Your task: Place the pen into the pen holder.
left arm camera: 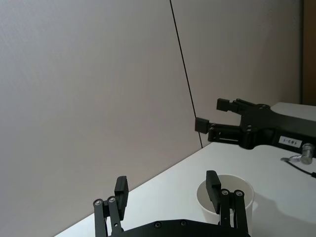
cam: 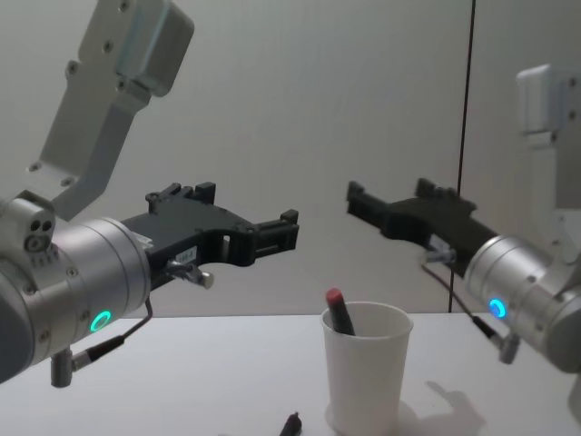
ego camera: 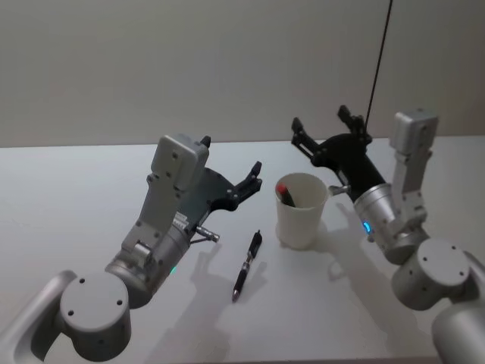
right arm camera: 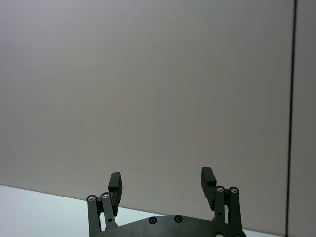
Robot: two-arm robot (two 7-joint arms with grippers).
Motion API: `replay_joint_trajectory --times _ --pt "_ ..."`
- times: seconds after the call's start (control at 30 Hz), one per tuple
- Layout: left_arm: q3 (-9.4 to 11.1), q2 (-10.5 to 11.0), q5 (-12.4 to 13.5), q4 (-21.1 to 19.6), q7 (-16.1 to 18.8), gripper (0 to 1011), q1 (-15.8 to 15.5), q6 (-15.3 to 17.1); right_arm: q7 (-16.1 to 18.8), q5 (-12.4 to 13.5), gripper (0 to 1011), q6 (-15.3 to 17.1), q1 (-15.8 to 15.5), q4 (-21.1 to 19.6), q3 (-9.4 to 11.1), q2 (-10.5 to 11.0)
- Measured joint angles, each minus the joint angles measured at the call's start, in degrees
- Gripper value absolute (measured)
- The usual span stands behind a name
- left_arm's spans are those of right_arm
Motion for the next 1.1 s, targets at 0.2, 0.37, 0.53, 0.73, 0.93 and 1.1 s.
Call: replay_joint_trajectory --times 0.2,0.37,0.53,0.73,0.93,1.1 --pt "0.00 0.00 0.00 0.00 0.00 1000 0.00 0.00 -3.31 0.87 1001 5.06 -3.26 -6.78 0.58 1.23" --pt "0.00 0.00 0.00 0.00 0.00 1000 0.00 0.00 -6.48 1.82 1001 9.44 -6.41 -12.65 1.10 2.46" --pt "0.00 0.00 0.00 0.00 0.00 1000 0.00 0.00 -8.96 2.79 1001 12.88 -9.43 -17.61 1.67 3.70" --pt "0.00 0.00 0.00 0.00 0.00 1000 0.00 0.00 -11.25 3.85 1001 15.80 -12.67 -22.23 2.43 5.19" --pt "0.00 0.00 0.00 0.00 0.00 1000 0.00 0.00 -12.77 4.73 1001 17.75 -15.10 -25.20 3.12 6.38" --pt "0.00 0.00 0.00 0.00 0.00 1000 0.00 0.00 -13.99 5.50 1001 19.03 -17.09 -27.31 3.82 7.46"
